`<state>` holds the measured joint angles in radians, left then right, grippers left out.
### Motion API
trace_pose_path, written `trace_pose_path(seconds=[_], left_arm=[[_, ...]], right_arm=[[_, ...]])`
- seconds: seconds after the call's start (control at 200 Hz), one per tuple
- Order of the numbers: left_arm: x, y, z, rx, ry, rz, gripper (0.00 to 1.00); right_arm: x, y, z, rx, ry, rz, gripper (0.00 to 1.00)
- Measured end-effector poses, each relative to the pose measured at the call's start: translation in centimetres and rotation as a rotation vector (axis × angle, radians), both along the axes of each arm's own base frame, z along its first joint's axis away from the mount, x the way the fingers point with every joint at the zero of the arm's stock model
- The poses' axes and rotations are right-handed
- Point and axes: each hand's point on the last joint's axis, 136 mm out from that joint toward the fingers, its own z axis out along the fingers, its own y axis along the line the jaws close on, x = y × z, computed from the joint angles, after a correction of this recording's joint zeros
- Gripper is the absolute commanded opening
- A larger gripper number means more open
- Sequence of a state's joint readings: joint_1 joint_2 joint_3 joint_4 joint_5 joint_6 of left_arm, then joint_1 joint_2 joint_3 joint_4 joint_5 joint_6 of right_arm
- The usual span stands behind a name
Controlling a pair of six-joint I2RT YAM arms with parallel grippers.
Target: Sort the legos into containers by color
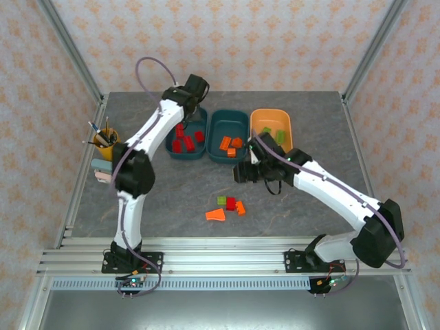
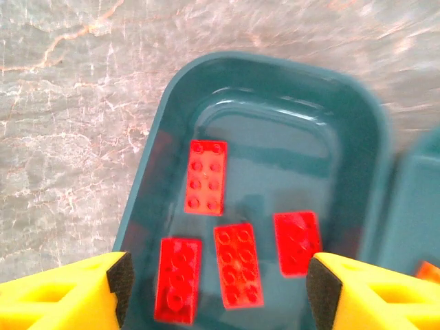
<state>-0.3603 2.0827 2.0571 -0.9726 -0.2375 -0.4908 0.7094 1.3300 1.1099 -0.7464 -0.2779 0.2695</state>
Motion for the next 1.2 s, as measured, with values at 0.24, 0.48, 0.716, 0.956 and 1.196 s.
trace_pose_path(seconds=[0.24,0.48,0.716,0.956,1.196], left_arm=[[-10.8,-1.3,4.1,-0.231,-0.060,-0.066,0.78],[-23.2,-3.1,-3.4,-0.347,0.105,-0.176,0.91],[-28.7,-4.3,-5.3,-0.428,0.108,-0.223,0.90],[-29.5,-4.3,-5.5,-0.451,0.094,-0.212,0.90],[-29.5,-4.2,-5.2,-0.468,0.080,-0.204,0.90]], right_arm=[[-6.7,-1.5,-5.5,-0.170,0.169,0.126,0.65],[-7.3,-0.5,-8.4,-0.213,0.219,0.144,0.59],[-7.2,0.5,-10.7,-0.221,0.246,0.157,0.59],[-7.2,1.2,-12.1,-0.221,0.262,0.165,0.55],[-7.0,1.4,-13.8,-0.245,0.285,0.149,0.42]])
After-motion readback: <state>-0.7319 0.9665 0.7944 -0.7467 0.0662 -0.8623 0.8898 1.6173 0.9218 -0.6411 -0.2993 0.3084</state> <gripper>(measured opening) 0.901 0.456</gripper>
